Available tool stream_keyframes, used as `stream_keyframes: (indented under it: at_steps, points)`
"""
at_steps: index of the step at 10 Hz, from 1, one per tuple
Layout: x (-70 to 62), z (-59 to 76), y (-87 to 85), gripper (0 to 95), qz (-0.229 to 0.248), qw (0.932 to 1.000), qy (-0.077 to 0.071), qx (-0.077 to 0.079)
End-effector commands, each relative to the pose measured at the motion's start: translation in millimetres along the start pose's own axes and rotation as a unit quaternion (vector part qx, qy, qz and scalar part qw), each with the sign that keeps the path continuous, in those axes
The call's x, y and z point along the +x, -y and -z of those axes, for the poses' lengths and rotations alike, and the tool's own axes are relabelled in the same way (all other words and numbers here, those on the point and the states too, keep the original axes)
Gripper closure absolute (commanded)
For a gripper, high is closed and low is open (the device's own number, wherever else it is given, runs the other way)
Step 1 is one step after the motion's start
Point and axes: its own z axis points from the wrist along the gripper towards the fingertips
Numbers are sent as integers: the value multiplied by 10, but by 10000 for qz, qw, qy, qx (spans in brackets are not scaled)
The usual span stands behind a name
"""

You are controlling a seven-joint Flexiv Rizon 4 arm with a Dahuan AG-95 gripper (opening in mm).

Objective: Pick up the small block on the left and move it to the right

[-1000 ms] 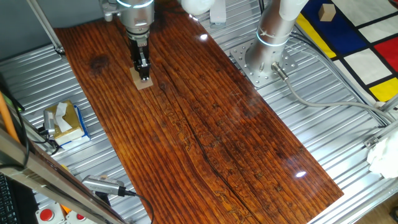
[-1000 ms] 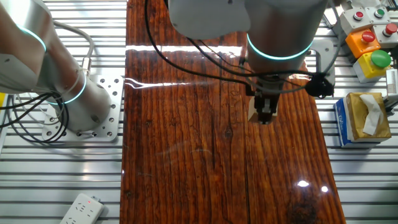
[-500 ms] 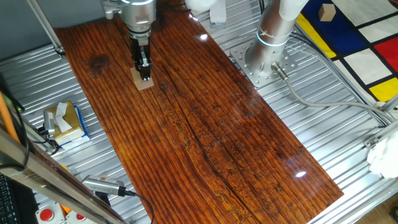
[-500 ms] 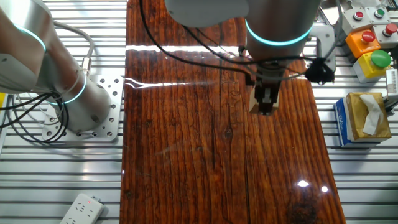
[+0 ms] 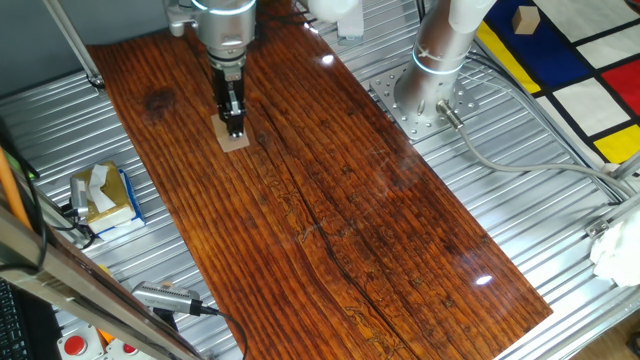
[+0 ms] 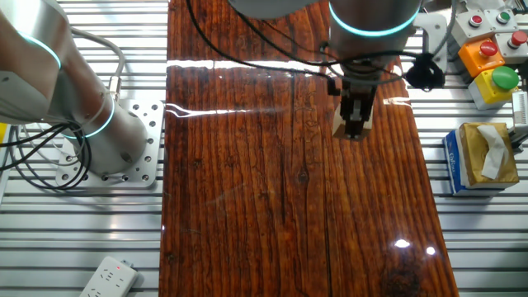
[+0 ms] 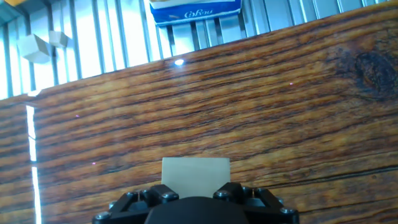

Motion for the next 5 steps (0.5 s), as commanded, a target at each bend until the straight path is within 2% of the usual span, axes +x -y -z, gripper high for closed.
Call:
stream_keyframes:
  at_steps: [1, 5]
  points:
    - [22, 19, -50, 950, -50, 10000, 23, -3]
    - [61, 33, -200, 950, -221, 9997, 84, -18]
